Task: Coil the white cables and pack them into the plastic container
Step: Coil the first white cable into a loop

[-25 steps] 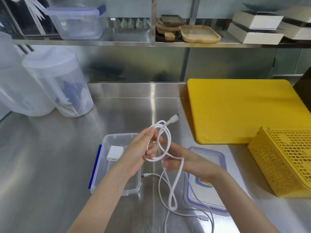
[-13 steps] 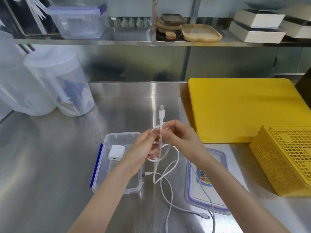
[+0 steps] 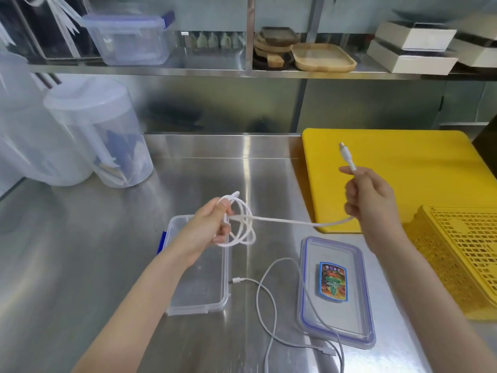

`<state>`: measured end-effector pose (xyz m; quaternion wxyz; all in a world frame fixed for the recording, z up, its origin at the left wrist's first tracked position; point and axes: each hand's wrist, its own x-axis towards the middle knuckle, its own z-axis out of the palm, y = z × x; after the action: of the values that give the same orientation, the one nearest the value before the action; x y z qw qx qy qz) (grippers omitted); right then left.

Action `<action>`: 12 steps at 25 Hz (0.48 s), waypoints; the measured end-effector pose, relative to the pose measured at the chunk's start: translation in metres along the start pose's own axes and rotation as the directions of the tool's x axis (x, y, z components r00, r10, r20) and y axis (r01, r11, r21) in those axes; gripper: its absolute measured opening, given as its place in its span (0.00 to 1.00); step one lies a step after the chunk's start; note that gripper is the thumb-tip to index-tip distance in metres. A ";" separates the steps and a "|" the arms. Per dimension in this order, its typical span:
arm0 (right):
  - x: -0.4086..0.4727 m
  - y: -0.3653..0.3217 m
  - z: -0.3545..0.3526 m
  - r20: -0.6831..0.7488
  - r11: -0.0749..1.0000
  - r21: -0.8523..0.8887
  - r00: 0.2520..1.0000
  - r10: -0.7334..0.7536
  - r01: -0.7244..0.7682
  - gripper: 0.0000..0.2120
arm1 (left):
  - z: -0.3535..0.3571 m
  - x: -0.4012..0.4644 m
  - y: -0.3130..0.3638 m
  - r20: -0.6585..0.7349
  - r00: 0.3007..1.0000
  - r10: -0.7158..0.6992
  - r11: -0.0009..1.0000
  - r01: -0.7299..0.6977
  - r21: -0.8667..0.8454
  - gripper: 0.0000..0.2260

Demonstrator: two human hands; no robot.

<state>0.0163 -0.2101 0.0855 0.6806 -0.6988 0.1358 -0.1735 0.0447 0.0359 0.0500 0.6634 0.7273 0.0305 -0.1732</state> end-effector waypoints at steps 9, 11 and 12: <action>0.025 0.055 -0.051 -0.003 0.510 -0.860 1.000 0.011 -0.008 0.14 | -0.024 0.003 0.009 -0.207 0.954 0.218 0.928 -0.137 0.346 0.15; 0.021 0.061 -0.039 0.063 0.475 -0.880 0.993 0.099 0.009 0.14 | -0.019 0.001 0.011 -0.113 0.976 0.187 0.948 -0.149 0.281 0.16; 0.017 0.061 -0.031 0.142 0.494 -0.867 0.983 0.113 0.069 0.13 | -0.016 -0.001 0.013 -0.044 0.986 0.159 0.972 -0.149 0.182 0.16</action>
<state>0.0217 -0.2474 0.0262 0.2479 -0.9568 0.1515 -0.0088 0.0510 0.0500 0.0637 0.6059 0.7886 -0.0224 -0.1023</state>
